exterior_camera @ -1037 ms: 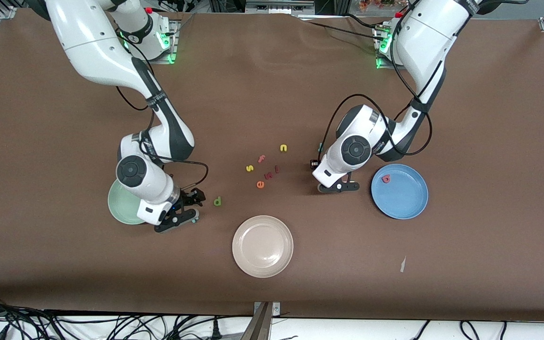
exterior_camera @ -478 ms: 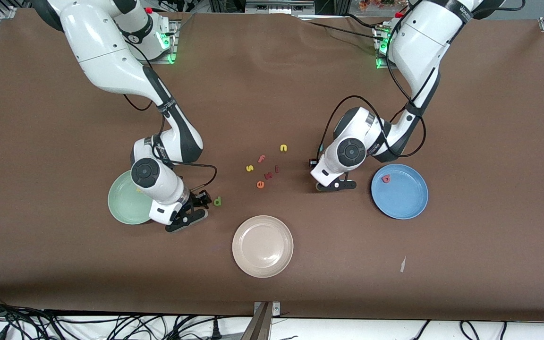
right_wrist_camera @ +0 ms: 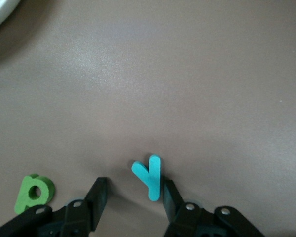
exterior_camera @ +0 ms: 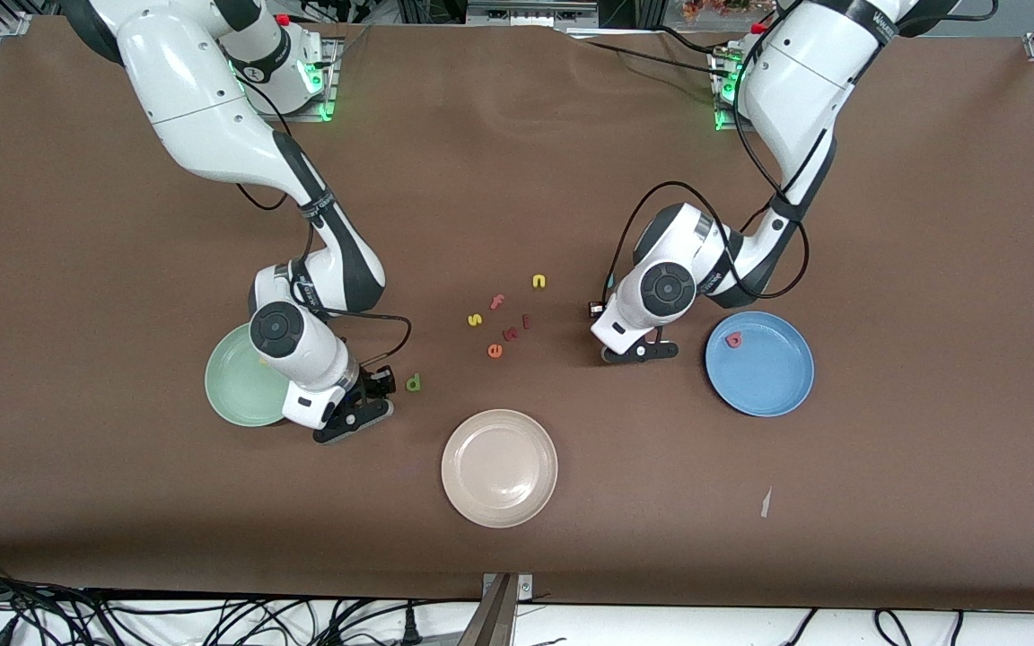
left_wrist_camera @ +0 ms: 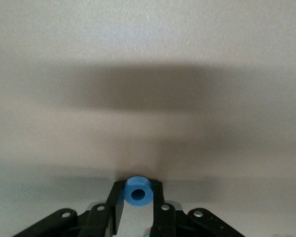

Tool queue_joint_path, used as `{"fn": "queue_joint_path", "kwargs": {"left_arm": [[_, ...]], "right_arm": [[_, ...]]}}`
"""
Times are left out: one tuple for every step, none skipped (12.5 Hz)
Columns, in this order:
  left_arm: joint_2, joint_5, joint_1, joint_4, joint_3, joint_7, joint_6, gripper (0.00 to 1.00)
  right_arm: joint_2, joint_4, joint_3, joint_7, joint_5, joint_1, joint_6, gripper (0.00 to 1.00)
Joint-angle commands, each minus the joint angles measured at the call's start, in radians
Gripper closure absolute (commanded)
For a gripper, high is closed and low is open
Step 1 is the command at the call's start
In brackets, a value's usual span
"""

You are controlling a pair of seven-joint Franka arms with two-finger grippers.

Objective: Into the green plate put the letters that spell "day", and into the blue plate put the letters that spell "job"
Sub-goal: 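Grasp the cyan y with the right gripper while the left gripper grasps the o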

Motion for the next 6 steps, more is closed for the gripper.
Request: {"fn": "queue_joint_path", "kwargs": {"left_arm": [[-0.077,0.0,0.017,0.005,0.01,0.014,-0.1,1.0],[-0.106,0.031,0.033,0.009,0.011,0.029,-0.138,1.0],[-0.133,0.069,0.065,0.009,0.009,0.072,-0.166,1.0],[-0.156,0.081,0.102,0.009,0.009,0.148,-0.203,1.0],[-0.169,0.083,0.136,0.009,0.012,0.254,-0.235,1.0],[-0.179,0.121,0.17,0.007,0.018,0.362,-0.243,1.0]], "right_arm": [[0.029,0.032,0.0,-0.002,-0.008,0.002,0.003,0.61],[0.029,0.032,-0.001,-0.003,-0.008,-0.001,0.003,0.65],[0.029,0.032,-0.001,-0.003,-0.008,-0.002,0.005,0.66],[0.029,0.032,-0.004,-0.003,-0.008,-0.004,0.005,0.7],[0.029,0.032,-0.006,-0.005,-0.008,-0.004,0.008,0.78],[0.029,0.032,-0.006,-0.003,-0.008,-0.004,0.01,0.82]]}}
